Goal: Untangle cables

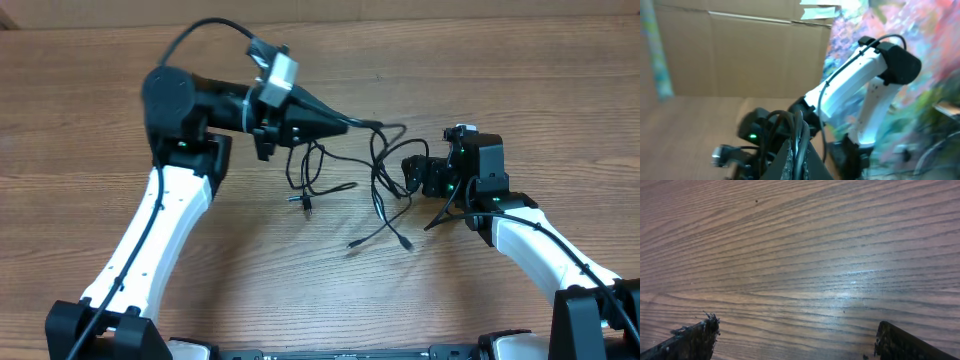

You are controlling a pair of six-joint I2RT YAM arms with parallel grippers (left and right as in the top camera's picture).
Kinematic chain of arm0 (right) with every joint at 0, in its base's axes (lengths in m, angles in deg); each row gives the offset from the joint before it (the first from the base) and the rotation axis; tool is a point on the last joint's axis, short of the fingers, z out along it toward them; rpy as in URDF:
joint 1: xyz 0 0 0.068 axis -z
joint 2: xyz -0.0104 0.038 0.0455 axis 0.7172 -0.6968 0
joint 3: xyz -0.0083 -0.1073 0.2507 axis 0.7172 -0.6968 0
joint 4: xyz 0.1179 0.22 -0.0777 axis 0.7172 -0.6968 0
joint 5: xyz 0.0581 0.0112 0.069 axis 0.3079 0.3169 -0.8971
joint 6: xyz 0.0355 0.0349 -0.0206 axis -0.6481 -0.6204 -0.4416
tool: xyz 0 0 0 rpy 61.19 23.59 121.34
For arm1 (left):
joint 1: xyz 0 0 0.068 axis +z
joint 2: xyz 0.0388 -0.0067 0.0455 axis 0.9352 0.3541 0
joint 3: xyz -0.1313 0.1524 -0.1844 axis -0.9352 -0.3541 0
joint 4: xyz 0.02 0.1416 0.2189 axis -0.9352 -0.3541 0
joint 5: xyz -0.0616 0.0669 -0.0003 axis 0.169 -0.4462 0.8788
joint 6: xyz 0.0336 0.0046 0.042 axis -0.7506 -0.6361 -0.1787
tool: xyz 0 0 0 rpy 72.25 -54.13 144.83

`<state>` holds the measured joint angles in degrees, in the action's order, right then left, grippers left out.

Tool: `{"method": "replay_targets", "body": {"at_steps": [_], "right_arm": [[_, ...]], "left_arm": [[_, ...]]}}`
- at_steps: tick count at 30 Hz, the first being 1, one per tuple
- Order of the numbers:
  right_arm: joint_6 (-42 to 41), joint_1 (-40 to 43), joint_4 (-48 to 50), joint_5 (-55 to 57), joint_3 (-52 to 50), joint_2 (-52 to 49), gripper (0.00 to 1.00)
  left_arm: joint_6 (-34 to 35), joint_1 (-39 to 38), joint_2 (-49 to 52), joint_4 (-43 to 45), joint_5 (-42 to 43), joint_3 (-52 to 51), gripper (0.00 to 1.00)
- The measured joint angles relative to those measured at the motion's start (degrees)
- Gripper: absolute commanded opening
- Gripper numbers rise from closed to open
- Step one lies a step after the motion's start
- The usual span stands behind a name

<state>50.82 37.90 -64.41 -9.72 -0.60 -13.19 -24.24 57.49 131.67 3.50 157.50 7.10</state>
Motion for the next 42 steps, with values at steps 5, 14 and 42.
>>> {"method": "replay_targets", "body": {"at_steps": [5,14,42], "right_arm": [[0.0,0.0,0.0,0.4,0.0,0.0,1.0],[-0.1,0.0,0.4,0.3,0.0,0.0,1.0],[-0.1,-0.1,-2.2,3.0,0.4,0.1,1.0]], "left_arm": [[10.9,5.7,0.0,17.1,0.0,0.0,0.04],[32.2,15.8,0.1,36.4,0.0,0.0,0.04],[43.0,31.6,0.1,36.2,-9.7,-0.3,0.04]]}}
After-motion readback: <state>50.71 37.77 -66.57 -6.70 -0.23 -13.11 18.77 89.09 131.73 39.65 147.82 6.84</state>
